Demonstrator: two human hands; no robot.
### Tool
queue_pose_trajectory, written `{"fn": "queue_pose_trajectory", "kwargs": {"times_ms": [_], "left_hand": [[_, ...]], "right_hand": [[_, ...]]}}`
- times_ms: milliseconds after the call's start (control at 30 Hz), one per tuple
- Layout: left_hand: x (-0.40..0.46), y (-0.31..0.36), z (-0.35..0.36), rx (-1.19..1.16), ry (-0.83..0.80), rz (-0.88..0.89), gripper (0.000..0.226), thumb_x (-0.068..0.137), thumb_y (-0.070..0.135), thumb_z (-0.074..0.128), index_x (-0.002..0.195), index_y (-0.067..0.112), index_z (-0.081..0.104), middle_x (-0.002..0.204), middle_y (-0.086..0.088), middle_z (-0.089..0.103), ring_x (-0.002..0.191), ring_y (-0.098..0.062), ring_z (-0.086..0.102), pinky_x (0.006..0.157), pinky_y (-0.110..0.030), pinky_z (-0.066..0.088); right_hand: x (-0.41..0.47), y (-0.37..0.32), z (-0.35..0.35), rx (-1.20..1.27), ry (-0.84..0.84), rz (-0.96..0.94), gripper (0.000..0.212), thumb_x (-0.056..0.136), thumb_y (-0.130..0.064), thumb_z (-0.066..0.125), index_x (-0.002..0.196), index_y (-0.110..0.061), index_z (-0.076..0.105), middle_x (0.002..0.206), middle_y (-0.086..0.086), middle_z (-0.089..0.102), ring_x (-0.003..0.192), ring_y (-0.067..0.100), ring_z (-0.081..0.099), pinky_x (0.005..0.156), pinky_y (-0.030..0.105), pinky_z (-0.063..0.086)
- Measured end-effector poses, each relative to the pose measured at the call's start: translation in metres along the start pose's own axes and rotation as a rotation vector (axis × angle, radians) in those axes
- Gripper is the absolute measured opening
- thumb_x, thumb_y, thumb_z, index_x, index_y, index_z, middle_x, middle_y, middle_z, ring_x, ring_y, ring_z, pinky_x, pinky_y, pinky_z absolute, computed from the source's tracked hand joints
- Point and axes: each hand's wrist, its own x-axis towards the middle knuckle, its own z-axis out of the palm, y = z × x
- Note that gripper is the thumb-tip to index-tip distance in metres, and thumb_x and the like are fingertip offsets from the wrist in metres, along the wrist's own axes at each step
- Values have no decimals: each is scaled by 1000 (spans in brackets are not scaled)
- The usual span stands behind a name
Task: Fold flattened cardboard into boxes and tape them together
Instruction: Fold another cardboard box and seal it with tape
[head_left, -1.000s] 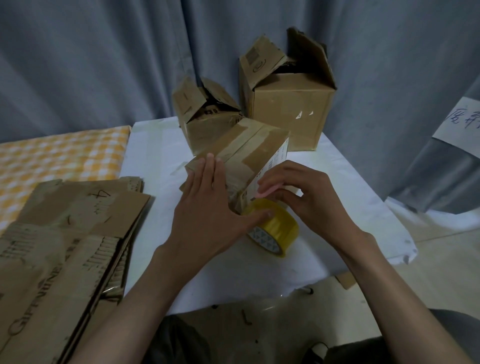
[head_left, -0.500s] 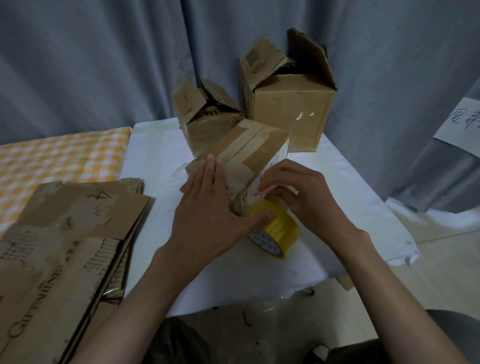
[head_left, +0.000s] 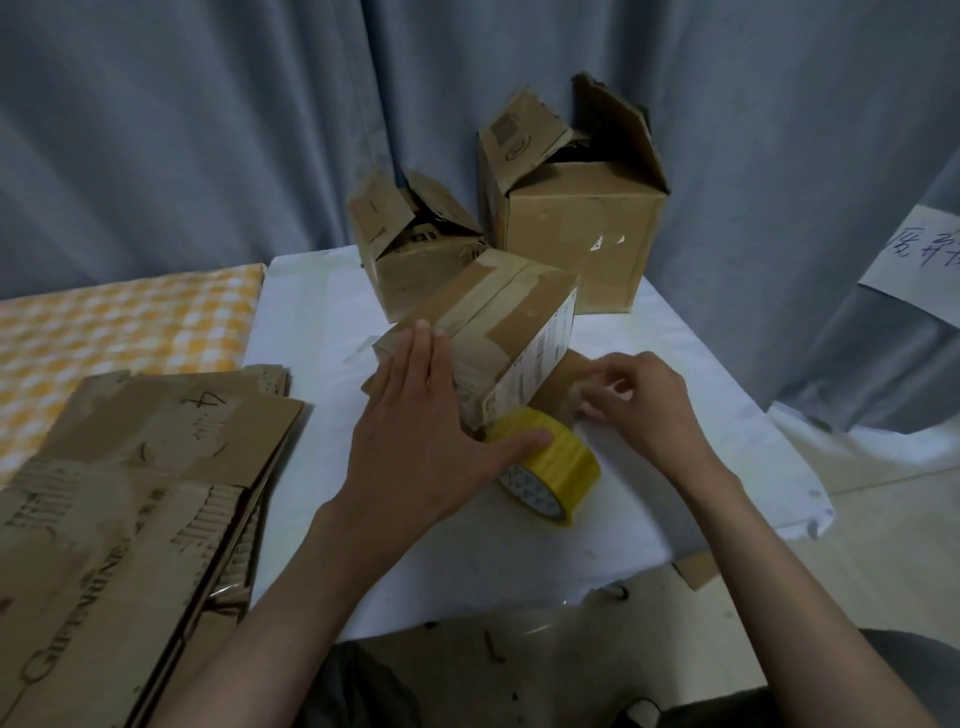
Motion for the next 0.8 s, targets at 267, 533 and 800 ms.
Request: {"fn": "queue_pose_trajectory", "kwargs": {"times_ms": [267, 533, 800], "left_hand": [[-1, 1, 2, 14, 16, -4, 133, 58, 104, 20, 157, 19, -8, 165, 0, -13, 151, -12, -12, 122, -33, -3], [-1, 3, 2, 42, 41, -1, 124, 66, 100, 10, 157, 17, -1, 166, -2, -5, 152, -15, -5, 122, -33, -1], [9, 7, -1, 166, 167, 51, 79, 92, 73, 18, 134, 11, 43, 137, -9, 48, 125, -23, 44, 107, -32, 33]], "right_hand": [[-25, -47, 1, 532, -399, 155, 11, 89, -41, 71, 92, -34, 79, 94, -16, 73, 97, 3, 64, 81, 22, 51], [-28, -55, 9, 574, -350, 196, 11, 95, -26, 63, 88, -29, 72, 92, -15, 69, 92, 6, 61, 71, 20, 45], [-29, -55, 11, 571, -370, 165, 10, 98, -32, 60, 94, -28, 68, 92, -8, 69, 89, 7, 61, 66, 18, 47]]}}
